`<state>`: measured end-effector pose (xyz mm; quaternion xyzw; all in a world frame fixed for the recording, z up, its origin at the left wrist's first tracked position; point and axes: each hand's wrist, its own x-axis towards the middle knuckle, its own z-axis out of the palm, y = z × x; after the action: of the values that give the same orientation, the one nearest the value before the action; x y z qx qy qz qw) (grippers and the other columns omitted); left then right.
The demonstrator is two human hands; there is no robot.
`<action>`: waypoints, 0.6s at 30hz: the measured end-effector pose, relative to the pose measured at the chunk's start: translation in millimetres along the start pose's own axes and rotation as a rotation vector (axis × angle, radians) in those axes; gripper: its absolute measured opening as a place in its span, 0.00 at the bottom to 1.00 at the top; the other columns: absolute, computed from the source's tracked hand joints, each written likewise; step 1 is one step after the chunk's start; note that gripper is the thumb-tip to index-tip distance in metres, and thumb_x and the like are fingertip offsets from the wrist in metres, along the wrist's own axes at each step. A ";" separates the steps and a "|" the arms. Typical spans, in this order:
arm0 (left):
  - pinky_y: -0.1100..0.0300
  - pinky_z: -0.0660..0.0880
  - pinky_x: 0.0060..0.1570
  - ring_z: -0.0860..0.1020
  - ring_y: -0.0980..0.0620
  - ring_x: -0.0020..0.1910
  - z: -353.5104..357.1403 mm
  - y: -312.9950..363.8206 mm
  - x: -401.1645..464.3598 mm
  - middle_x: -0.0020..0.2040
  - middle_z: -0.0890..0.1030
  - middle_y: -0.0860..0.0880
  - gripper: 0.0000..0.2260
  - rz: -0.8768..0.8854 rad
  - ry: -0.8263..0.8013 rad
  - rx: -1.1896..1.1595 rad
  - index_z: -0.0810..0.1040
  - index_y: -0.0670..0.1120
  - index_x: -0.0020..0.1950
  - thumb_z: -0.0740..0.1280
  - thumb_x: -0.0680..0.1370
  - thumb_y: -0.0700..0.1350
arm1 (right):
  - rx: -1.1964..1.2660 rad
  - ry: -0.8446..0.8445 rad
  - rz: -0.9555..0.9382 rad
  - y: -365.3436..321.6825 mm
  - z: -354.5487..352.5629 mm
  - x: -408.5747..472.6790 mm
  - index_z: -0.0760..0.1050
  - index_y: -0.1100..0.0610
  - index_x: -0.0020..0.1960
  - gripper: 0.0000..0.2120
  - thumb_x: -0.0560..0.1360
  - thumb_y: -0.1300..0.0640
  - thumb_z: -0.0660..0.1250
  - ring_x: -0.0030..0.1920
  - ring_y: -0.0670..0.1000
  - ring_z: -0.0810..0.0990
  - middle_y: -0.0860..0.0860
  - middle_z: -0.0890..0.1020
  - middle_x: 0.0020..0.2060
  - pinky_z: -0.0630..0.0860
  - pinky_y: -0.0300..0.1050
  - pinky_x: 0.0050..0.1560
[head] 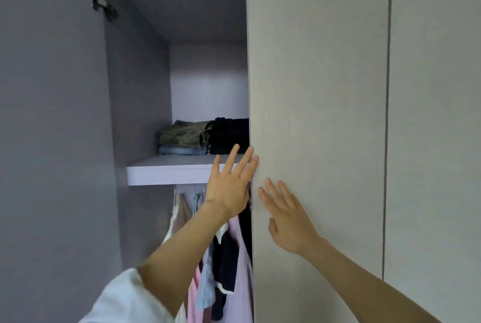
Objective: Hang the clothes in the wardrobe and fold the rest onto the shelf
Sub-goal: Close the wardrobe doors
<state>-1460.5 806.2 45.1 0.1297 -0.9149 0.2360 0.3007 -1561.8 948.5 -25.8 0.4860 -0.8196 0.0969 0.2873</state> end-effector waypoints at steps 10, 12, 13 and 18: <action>0.38 0.42 0.71 0.31 0.43 0.74 58.7 -16.6 60.9 0.76 0.32 0.51 0.35 -0.080 -0.135 0.043 0.34 0.48 0.76 0.56 0.79 0.48 | -0.118 -0.171 0.024 23.3 31.9 62.2 0.44 0.46 0.77 0.33 0.77 0.60 0.55 0.74 0.51 0.30 0.44 0.32 0.74 0.44 0.56 0.74; 0.38 0.42 0.71 0.32 0.43 0.74 62.5 -17.2 65.5 0.76 0.32 0.51 0.35 -0.078 -0.159 0.039 0.34 0.48 0.76 0.56 0.79 0.49 | -0.108 -0.172 0.023 26.9 33.2 66.4 0.45 0.46 0.77 0.32 0.77 0.59 0.54 0.74 0.51 0.30 0.45 0.33 0.74 0.45 0.55 0.74; 0.38 0.43 0.71 0.32 0.43 0.74 62.4 -17.4 66.2 0.76 0.32 0.51 0.35 -0.076 -0.164 0.029 0.34 0.48 0.76 0.56 0.79 0.49 | -0.106 -0.164 0.018 28.0 33.0 67.2 0.46 0.46 0.77 0.31 0.77 0.59 0.55 0.74 0.51 0.31 0.45 0.34 0.75 0.46 0.55 0.74; 0.42 0.44 0.73 0.37 0.46 0.76 45.6 -14.2 50.4 0.78 0.40 0.51 0.28 -0.084 -0.099 -0.101 0.48 0.48 0.77 0.56 0.80 0.47 | 0.122 -0.036 0.037 15.4 25.2 58.6 0.62 0.51 0.73 0.22 0.79 0.58 0.52 0.75 0.48 0.51 0.48 0.55 0.76 0.55 0.43 0.71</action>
<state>-1517.0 766.0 48.6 0.1645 -0.9331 0.1702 0.2708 -1605.6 901.9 -11.4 0.4891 -0.8260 0.1434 0.2405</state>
